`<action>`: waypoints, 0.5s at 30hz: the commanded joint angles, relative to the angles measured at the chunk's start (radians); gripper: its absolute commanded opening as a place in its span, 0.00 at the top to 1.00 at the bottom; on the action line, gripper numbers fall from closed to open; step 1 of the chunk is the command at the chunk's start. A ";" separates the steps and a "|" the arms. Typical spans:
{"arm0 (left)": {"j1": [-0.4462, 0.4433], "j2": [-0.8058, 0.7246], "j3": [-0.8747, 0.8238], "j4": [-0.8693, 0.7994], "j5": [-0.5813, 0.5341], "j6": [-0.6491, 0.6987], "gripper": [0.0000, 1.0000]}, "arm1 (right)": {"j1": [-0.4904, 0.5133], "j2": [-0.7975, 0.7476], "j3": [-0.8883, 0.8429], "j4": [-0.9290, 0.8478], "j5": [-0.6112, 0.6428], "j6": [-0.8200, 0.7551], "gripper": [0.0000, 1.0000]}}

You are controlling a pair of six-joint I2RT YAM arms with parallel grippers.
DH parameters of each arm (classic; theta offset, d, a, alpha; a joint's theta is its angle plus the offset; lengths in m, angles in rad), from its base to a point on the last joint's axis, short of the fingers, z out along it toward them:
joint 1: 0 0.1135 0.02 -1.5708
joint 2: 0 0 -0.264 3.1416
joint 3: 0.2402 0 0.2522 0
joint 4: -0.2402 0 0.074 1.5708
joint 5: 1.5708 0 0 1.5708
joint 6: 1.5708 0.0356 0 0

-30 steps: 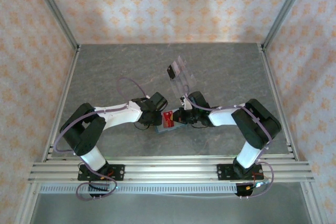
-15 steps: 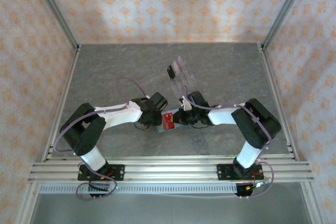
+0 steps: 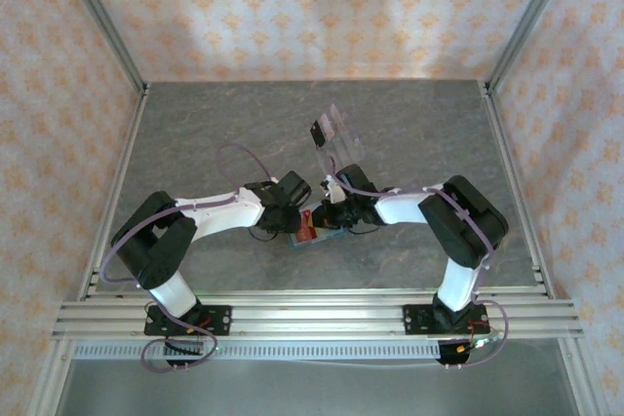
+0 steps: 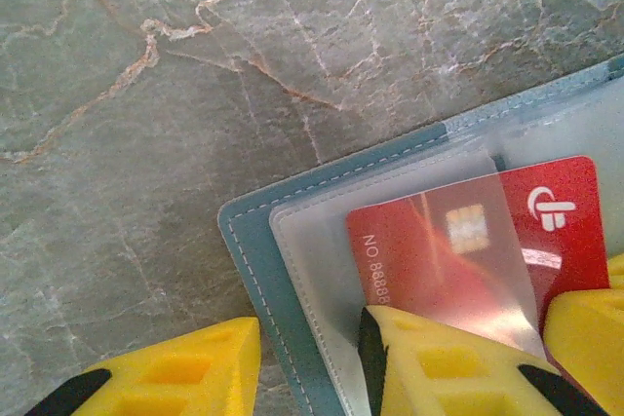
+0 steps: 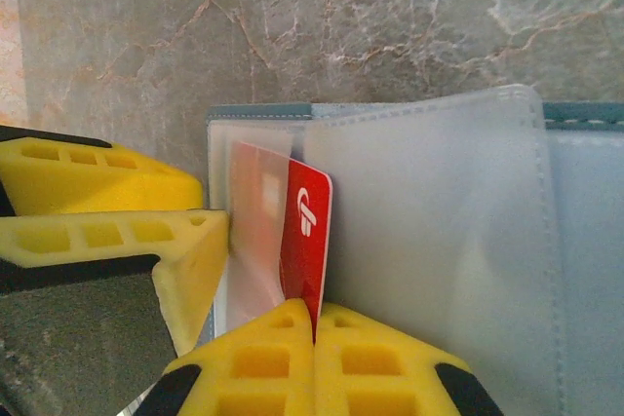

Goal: Put the credit cards into the card holder

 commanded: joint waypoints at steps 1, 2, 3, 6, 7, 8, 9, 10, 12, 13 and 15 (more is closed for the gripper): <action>0.001 0.030 -0.025 -0.038 -0.044 -0.007 0.66 | 0.031 0.035 0.007 -0.066 0.024 -0.021 1.00; 0.001 0.029 -0.025 -0.039 -0.043 -0.007 0.66 | 0.031 0.030 0.004 -0.068 0.033 -0.022 0.99; 0.001 0.028 -0.023 -0.039 -0.042 -0.006 0.66 | 0.031 0.027 0.002 -0.072 0.039 -0.024 0.99; 0.001 0.013 -0.009 -0.045 -0.020 -0.003 0.65 | 0.029 0.028 0.010 -0.094 0.046 -0.027 0.96; 0.003 0.003 -0.007 -0.040 -0.001 0.002 0.64 | 0.029 0.029 0.012 -0.093 0.047 -0.024 0.96; 0.011 -0.012 -0.010 -0.023 0.042 0.006 0.64 | 0.029 0.029 0.012 -0.092 0.050 -0.020 0.95; 0.020 -0.033 -0.013 -0.010 0.072 0.004 0.64 | 0.028 0.030 0.011 -0.089 0.052 -0.016 0.94; 0.025 -0.052 -0.016 -0.005 0.082 0.004 0.64 | 0.027 0.033 0.013 -0.088 0.053 -0.013 0.94; 0.036 -0.094 -0.010 -0.018 0.088 0.009 0.63 | 0.025 0.039 0.017 -0.090 0.054 -0.011 0.94; 0.040 -0.113 -0.009 -0.021 0.091 0.012 0.63 | 0.024 0.042 0.017 -0.091 0.054 -0.010 0.94; 0.053 -0.158 -0.011 -0.026 0.101 0.016 0.63 | 0.023 0.045 0.023 -0.100 0.054 -0.013 0.94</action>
